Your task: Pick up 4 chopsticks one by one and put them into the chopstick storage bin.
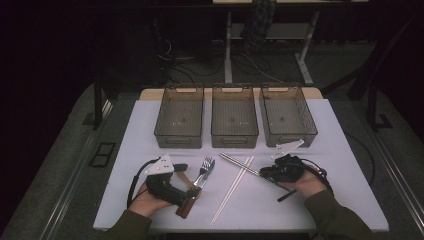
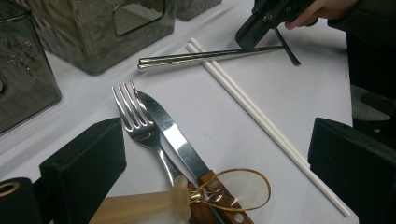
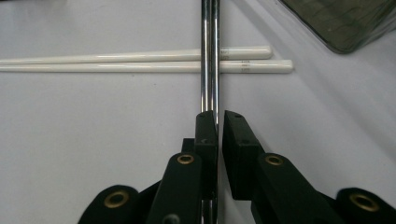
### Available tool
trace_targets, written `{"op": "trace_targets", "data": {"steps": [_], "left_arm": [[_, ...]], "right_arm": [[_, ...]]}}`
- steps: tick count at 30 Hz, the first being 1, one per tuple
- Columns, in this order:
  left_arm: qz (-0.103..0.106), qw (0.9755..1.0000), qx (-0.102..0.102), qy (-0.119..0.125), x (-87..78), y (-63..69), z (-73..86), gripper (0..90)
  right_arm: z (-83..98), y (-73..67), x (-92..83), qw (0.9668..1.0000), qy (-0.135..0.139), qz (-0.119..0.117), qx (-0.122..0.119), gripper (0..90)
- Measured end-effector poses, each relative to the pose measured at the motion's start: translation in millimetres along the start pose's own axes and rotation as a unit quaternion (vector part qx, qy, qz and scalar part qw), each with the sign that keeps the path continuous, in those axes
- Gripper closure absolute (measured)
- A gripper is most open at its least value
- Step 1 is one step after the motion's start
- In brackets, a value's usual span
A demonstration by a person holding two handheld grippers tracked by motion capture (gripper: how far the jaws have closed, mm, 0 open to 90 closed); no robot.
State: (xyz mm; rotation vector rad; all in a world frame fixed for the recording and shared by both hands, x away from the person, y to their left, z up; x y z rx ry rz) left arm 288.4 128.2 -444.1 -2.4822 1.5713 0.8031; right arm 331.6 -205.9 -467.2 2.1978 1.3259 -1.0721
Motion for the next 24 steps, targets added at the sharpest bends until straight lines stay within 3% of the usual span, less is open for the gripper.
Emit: {"op": "trace_targets", "data": {"steps": [24], "left_arm": [[0.001, 1.0, 0.0, -0.001, 0.3, 0.0, 0.1, 2.6]], "right_arm": [[2.3, 3.7, 5.3, 0.9997, -0.017, 0.017, -0.009, 83.4]]}}
Point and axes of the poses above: each handheld gripper's, and its own axes: x roughly forward along the jaws, z roughly out of its underside, y roughly to its right, the point moved 4 cm from there along x, roughly forward along the jaws, and after that the axes turned 2 degrees about -x, right-handed, at the moved point
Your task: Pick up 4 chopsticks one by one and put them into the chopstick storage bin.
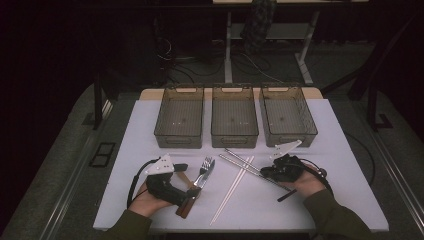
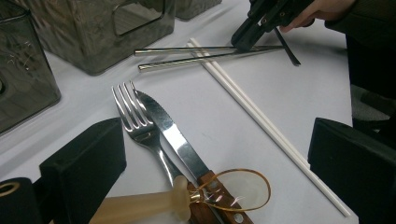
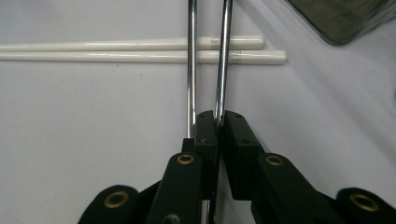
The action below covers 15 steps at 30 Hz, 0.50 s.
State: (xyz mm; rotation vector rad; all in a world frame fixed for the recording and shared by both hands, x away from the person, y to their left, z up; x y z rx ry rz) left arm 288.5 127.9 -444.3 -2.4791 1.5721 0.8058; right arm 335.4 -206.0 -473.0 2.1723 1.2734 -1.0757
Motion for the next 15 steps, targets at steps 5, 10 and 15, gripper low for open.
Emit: {"op": "trace_targets", "data": {"steps": [5, 10, 15], "left_arm": [[0.0, 1.0, 0.0, 0.0, 0.1, -0.1, 0.0, 2.6], [0.0, 1.0, 0.0, -0.001, 0.4, -0.1, 0.0, 2.6], [0.0, 1.0, 0.002, -0.002, 0.7, -0.3, 0.1, 2.7]], "right_arm": [[-0.7, -0.4, 1.5, 1.0, -0.002, 0.002, -0.003, 83.2], [-2.9, -0.5, 3.3, 1.0, -0.002, 0.004, 0.002, 81.9], [-5.9, -0.9, 5.8, 0.9999, -0.005, 0.009, 0.001, 81.9]]}}
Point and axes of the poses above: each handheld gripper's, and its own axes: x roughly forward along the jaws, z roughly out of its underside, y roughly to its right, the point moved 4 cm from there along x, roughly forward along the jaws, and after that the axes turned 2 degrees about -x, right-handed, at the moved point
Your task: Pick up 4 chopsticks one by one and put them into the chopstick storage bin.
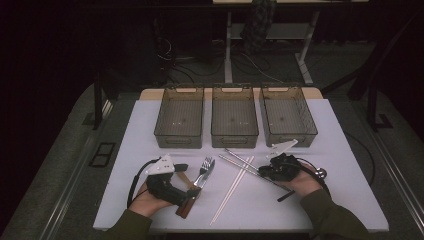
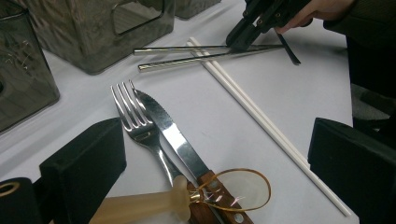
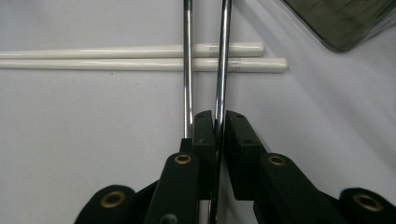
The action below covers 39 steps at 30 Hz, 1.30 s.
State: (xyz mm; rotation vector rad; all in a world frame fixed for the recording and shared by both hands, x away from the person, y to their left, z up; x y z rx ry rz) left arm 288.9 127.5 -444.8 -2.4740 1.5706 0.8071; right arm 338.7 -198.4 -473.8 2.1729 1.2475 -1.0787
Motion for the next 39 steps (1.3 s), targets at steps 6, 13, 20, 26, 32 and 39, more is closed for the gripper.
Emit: {"op": "trace_targets", "data": {"steps": [6, 13, 20, 26, 32, 39], "left_arm": [[0.001, 1.0, -0.001, 0.0, 0.5, 0.6, 0.0, 2.6], [0.0, 1.0, 0.0, -0.001, 0.6, 0.5, 0.2, 2.7], [0.001, 1.0, 0.0, -0.001, 0.5, 0.4, 0.3, 2.7], [0.002, 1.0, 0.002, -0.002, -1.2, 1.2, 1.7, 2.7], [0.0, 1.0, 0.002, 0.001, -6.4, 1.5, 5.0, 2.8], [-0.004, 1.0, -0.003, 0.004, -11.0, 2.7, 8.7, 2.9]], "right_arm": [[-3.0, -2.1, 0.8, 0.9998, -0.016, 0.01, -0.002, 82.5], [-4.6, -2.8, 1.2, 0.9996, -0.026, 0.015, 0.003, 84.4], [-5.5, -3.9, 1.3, 0.9994, -0.029, 0.02, 0.0, 85.2], [-4.3, -2.5, 0.5, 0.9996, -0.023, 0.014, 0.008, 85.3], [-3.8, -1.0, -0.5, 0.9998, -0.012, 0.014, 0.009, 85.3], [-5.9, -0.3, -5.9, 0.9998, 0.008, 0.012, 0.016, 85.2]]}}
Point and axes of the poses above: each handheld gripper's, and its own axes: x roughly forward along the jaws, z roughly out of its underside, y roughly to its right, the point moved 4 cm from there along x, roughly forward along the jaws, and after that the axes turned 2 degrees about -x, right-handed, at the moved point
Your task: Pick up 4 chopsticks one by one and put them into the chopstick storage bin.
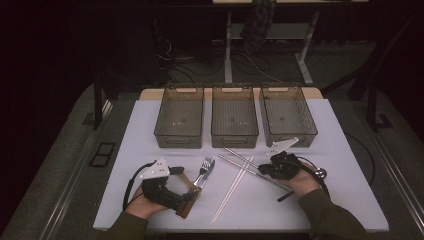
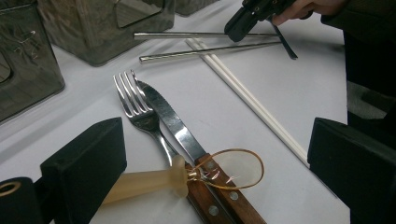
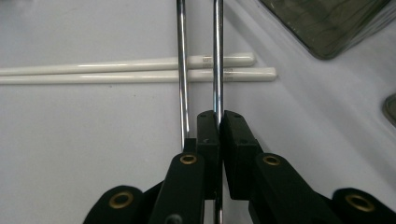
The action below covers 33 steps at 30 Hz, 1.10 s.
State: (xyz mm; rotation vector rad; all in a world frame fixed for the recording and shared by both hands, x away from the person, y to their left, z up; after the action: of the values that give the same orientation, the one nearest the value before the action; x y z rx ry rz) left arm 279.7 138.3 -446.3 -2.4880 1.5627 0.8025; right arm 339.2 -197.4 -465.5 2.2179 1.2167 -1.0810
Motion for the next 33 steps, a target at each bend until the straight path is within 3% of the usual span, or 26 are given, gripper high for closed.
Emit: {"op": "trace_targets", "data": {"steps": [16, 33], "left_arm": [[0.0, 1.0, 0.001, -0.006, 5.7, -1.6, 1.3, 2.9], [0.001, 1.0, 0.003, -0.008, 7.8, 0.9, 0.4, 3.1]], "right_arm": [[-8.1, 0.2, -9.5, 0.9992, 0.036, -0.005, 0.015, 85.2], [-21.4, 1.3, -17.9, 0.9972, 0.072, -0.011, 0.014, 85.2]]}}
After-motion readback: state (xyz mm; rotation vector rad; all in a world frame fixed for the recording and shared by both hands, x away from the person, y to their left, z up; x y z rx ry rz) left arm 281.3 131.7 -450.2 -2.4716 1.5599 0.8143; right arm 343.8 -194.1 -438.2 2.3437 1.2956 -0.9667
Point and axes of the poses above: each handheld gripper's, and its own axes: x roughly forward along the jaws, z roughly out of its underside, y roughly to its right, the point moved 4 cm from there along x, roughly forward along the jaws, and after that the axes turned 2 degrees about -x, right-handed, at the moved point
